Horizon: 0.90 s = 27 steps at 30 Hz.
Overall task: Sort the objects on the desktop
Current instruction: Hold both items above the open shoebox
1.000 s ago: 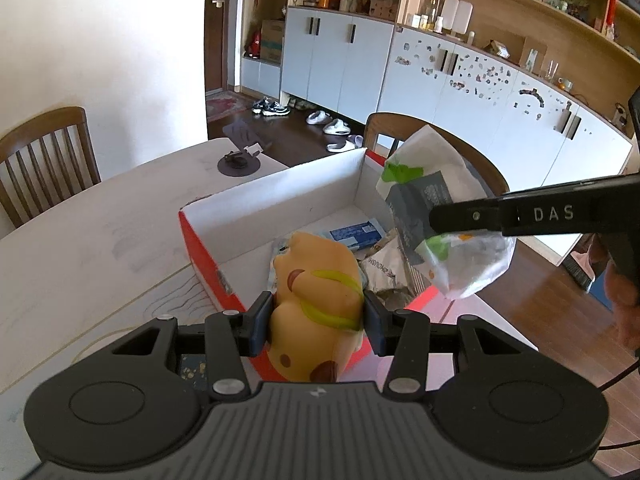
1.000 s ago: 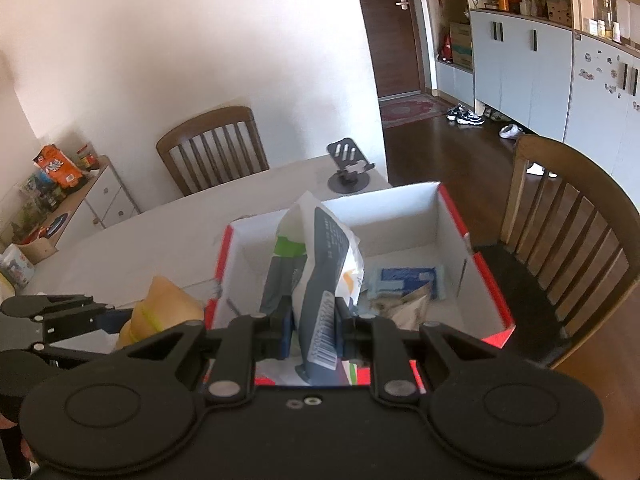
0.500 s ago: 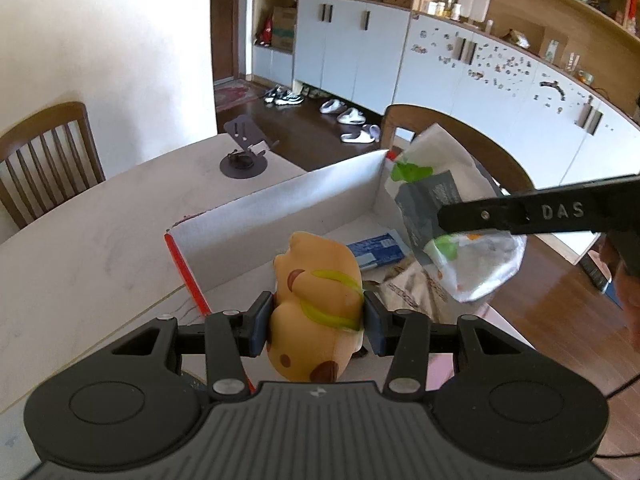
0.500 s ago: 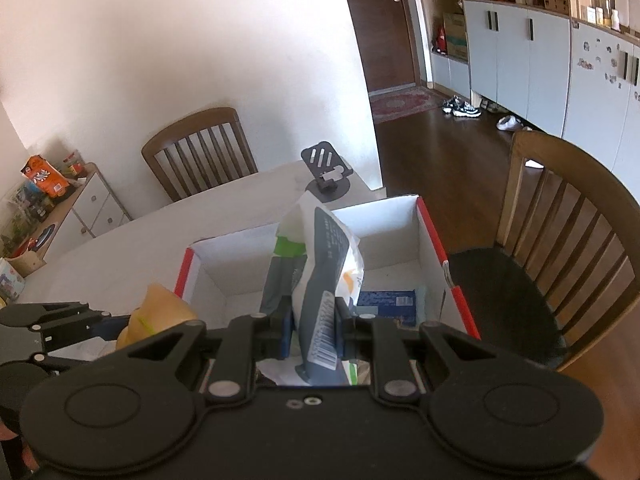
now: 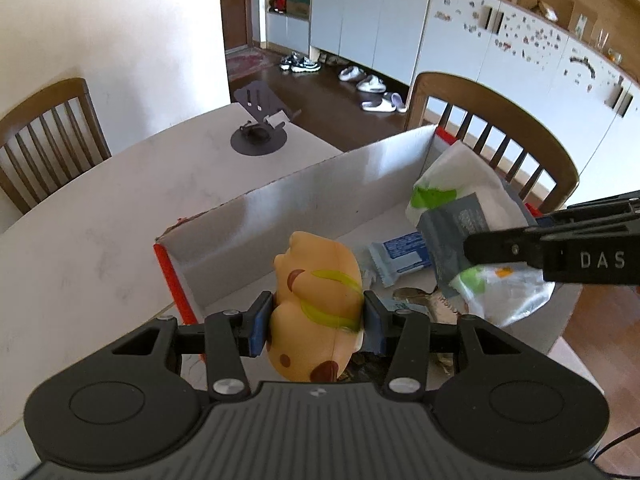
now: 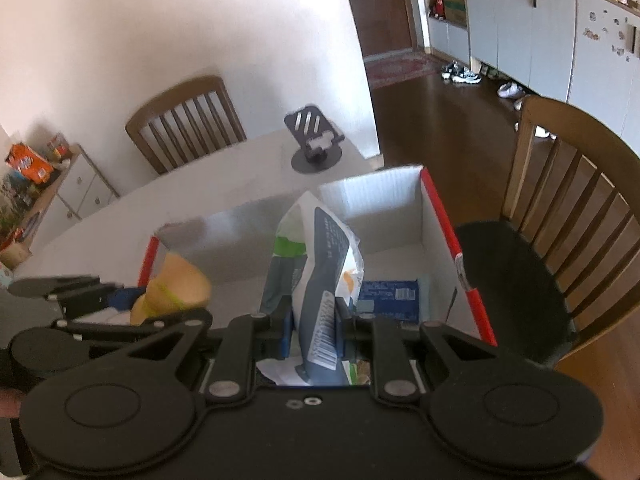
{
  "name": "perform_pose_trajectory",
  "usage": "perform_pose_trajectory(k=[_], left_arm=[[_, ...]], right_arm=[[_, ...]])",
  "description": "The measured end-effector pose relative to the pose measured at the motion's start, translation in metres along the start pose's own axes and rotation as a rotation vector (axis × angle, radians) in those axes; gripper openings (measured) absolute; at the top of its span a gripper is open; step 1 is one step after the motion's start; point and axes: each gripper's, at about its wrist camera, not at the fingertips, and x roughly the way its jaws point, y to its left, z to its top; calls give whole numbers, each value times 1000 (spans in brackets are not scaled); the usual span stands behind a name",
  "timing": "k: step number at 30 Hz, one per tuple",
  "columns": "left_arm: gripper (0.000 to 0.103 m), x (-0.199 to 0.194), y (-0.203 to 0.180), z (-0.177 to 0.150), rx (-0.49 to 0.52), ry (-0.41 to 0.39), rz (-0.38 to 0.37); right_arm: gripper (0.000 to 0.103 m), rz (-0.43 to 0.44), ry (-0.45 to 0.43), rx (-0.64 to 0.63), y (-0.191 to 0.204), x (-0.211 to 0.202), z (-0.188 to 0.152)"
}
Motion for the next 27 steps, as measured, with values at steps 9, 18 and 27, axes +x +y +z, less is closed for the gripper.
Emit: perform_pose_trajectory(k=[9, 18, 27], left_arm=[[46, 31, 3, 8, 7, 53, 4], [46, 48, 0, 11, 14, 99, 12], [46, 58, -6, 5, 31, 151, 0]], right_arm=[[19, -3, 59, 25, -10, 26, 7], [19, -13, 95, 25, -13, 46, 6], [21, -11, 109, 22, -14, 56, 3]])
